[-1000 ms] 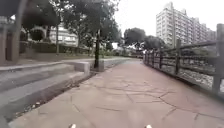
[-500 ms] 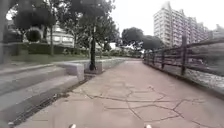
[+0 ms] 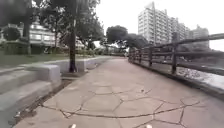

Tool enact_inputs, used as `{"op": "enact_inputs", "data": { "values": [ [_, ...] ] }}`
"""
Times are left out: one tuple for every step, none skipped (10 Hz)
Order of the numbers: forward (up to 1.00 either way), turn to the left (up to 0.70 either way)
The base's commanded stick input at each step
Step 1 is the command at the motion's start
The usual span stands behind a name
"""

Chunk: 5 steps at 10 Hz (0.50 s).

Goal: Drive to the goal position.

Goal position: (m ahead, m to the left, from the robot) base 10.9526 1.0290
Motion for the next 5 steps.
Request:
{"op": "enact_inputs", "data": {
  "values": [
    [1.00, -0.06],
    [1.00, 0.00],
    [1.00, 0.00],
    [1.00, 0.00],
    [1.00, 0.00]
  ]
}}
